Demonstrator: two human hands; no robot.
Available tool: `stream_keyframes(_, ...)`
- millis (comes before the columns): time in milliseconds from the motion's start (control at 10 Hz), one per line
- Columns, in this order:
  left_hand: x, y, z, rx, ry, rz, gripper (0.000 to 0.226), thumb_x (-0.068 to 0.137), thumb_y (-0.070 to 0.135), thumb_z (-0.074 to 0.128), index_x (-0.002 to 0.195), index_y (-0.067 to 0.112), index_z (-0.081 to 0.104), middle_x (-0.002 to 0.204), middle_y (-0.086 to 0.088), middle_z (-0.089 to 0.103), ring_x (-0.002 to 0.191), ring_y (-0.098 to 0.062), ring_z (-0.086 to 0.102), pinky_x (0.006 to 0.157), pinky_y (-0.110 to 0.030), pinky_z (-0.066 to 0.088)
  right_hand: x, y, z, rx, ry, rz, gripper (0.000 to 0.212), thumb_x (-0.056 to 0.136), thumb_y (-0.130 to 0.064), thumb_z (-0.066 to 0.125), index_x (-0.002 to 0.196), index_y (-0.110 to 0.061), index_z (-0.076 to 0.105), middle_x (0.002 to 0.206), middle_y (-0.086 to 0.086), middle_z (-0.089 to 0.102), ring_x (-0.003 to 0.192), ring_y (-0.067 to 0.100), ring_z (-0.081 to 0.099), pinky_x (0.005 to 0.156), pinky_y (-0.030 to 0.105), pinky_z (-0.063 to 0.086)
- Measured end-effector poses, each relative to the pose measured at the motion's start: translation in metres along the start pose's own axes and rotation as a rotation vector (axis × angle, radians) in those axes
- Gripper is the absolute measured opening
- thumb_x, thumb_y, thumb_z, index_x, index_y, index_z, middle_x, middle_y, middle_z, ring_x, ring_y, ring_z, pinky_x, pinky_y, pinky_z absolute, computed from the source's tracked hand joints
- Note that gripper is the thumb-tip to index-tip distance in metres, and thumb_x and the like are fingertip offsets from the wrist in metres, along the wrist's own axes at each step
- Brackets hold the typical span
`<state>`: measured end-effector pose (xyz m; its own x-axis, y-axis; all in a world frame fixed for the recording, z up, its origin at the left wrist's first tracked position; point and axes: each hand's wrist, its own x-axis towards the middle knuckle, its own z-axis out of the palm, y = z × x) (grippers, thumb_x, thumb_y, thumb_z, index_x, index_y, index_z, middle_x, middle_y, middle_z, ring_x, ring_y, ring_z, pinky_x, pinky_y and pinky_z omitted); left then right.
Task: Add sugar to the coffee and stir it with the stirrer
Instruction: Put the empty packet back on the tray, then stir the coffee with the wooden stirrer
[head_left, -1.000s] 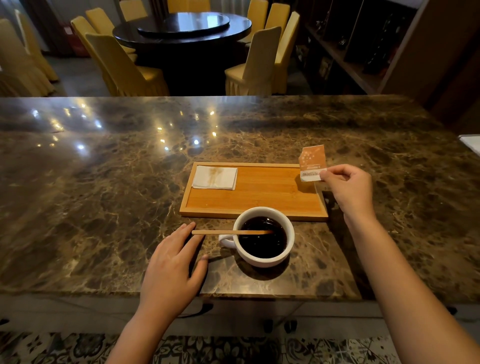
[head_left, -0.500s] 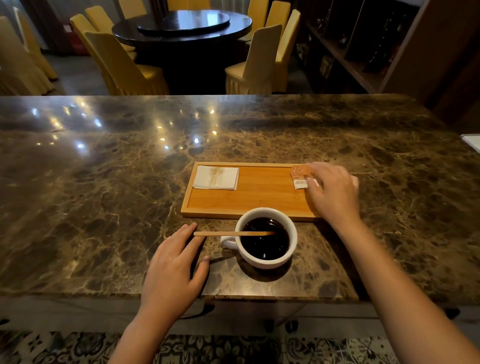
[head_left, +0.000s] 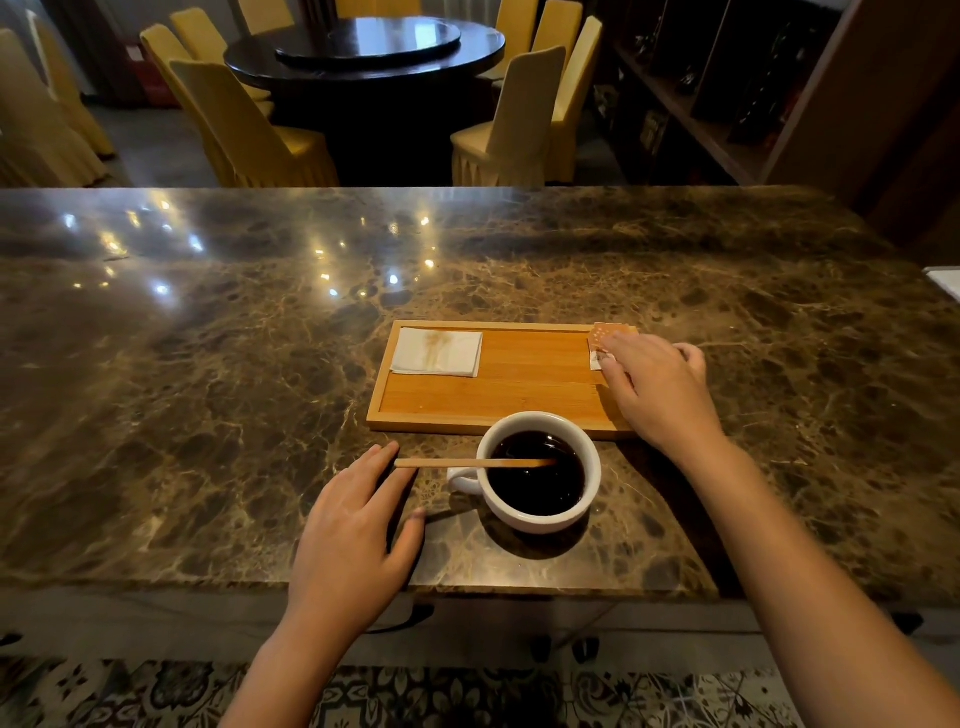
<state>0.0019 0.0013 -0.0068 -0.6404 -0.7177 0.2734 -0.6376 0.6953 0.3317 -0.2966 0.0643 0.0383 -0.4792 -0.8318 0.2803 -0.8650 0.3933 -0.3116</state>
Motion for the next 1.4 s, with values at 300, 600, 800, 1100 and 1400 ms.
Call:
stream_keyframes(300,0.000,-0.001,0.001,0.005,0.000,-0.002,0.050,0.086,0.041,0.041,0.126,0.015,0.055,0.136,-0.006,0.050,0.128,-0.021,0.040,0.102,-0.037,0.032,-0.043,-0.095,-0.056,0.301,-0.273,-0.465,0.031,0.077,-0.035,0.068,0.105,-0.021,0.067,0.097,-0.004,0.064,0.090,0.010,0.054,0.080,0.025,0.041)
stream_keyframes(600,-0.001,0.000,0.002,0.001,0.010,-0.006,0.048,0.086,0.039,0.043,0.126,0.015,0.054,0.134,-0.009,0.052,0.126,-0.023,0.043,0.101,-0.039,0.034,-0.054,-0.125,-0.020,0.096,-0.160,-0.653,0.012,0.075,-0.022,0.070,0.083,-0.013,0.068,0.081,0.003,0.063,0.078,0.024,0.058,0.070,0.033,0.034)
stream_keyframes(800,-0.001,0.002,0.000,0.003,0.018,-0.010,0.049,0.086,0.040,0.042,0.127,0.015,0.055,0.134,-0.010,0.052,0.125,-0.023,0.044,0.101,-0.037,0.032,-0.056,-0.115,-0.025,0.223,-0.152,-0.601,0.011,0.082,-0.019,0.061,0.082,-0.013,0.070,0.078,0.003,0.066,0.070,0.021,0.060,0.058,0.032,0.047)
stream_keyframes(1100,0.000,0.002,0.000,0.012,0.010,-0.010,0.051,0.086,0.041,0.040,0.128,0.016,0.054,0.135,-0.008,0.052,0.126,-0.022,0.044,0.101,-0.036,0.031,-0.043,-0.052,-0.059,0.666,-0.048,-0.182,0.017,0.080,-0.010,0.066,0.090,-0.024,0.069,0.089,-0.001,0.071,0.082,0.008,0.062,0.073,0.019,0.050)
stream_keyframes(1400,0.000,0.002,0.000,0.010,0.013,-0.005,0.051,0.087,0.041,0.041,0.129,0.016,0.053,0.135,-0.008,0.051,0.127,-0.022,0.042,0.101,-0.037,0.031,-0.062,-0.025,-0.073,0.800,-0.211,-0.075,0.017,0.076,-0.005,0.068,0.082,-0.020,0.073,0.087,-0.008,0.073,0.075,0.008,0.069,0.068,0.019,0.053)
